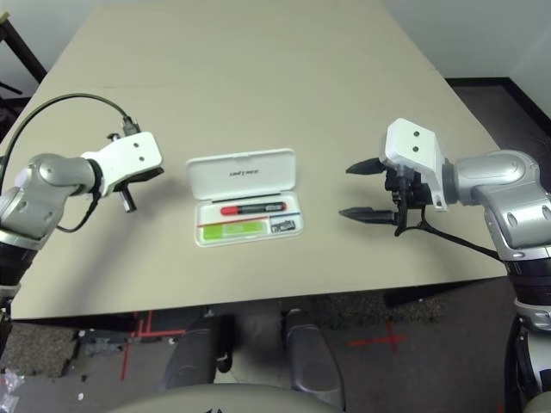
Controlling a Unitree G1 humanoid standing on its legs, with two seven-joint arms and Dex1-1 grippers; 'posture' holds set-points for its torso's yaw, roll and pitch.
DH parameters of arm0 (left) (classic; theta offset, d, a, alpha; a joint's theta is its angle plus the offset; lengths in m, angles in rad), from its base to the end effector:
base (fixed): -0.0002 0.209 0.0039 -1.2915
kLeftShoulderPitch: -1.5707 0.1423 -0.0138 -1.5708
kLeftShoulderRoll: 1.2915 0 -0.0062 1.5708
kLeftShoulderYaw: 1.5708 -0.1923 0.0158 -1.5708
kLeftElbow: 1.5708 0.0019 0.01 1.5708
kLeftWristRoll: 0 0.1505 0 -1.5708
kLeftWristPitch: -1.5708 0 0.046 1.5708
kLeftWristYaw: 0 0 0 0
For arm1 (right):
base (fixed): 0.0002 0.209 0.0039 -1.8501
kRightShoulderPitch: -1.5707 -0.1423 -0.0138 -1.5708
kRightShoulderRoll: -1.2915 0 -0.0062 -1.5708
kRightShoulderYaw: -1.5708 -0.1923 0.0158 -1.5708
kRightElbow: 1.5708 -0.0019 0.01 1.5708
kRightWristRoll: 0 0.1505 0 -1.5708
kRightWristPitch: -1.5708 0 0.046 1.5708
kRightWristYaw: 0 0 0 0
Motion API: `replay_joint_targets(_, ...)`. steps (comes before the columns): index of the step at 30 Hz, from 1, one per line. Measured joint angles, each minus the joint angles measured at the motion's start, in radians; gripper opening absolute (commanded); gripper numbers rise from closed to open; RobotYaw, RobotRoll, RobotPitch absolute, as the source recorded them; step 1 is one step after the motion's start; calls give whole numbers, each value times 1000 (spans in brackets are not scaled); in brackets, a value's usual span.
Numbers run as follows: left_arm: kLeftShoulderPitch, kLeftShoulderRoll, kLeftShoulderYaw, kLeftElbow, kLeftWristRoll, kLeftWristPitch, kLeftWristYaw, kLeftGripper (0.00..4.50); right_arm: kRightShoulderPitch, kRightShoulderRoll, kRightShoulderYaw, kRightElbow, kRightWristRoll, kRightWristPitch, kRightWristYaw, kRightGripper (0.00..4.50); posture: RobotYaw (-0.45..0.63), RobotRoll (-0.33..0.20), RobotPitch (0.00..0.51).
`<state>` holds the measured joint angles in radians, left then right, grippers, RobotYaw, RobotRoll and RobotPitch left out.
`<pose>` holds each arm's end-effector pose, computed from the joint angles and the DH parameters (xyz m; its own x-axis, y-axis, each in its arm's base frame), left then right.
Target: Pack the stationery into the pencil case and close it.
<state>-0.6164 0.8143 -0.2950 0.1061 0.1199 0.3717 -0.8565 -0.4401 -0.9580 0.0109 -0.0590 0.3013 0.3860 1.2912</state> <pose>0.3067 0.2365 0.1877 0.7217 -0.3981 -0.5663 0.6913 0.3724 0.6192 0.2685 -0.2813 0.2183 0.3993 0.7505 -0.5266 -0.9136 0.2772 -0.2976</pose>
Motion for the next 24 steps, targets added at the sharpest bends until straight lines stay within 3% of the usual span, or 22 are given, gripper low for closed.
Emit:
replay_joint_targets(9, -32, -104, 13, -20, -13, 15, -10, 41, 0, -8, 0, -5, 2, 1, -1, 4500, -59, 0, 135)
replay_joint_targets(24, 2, -116, 38, -293, -151, 215, -139, 41, 1, -13, 0, -13, 0, 2, -1, 4500, -60, 0, 134)
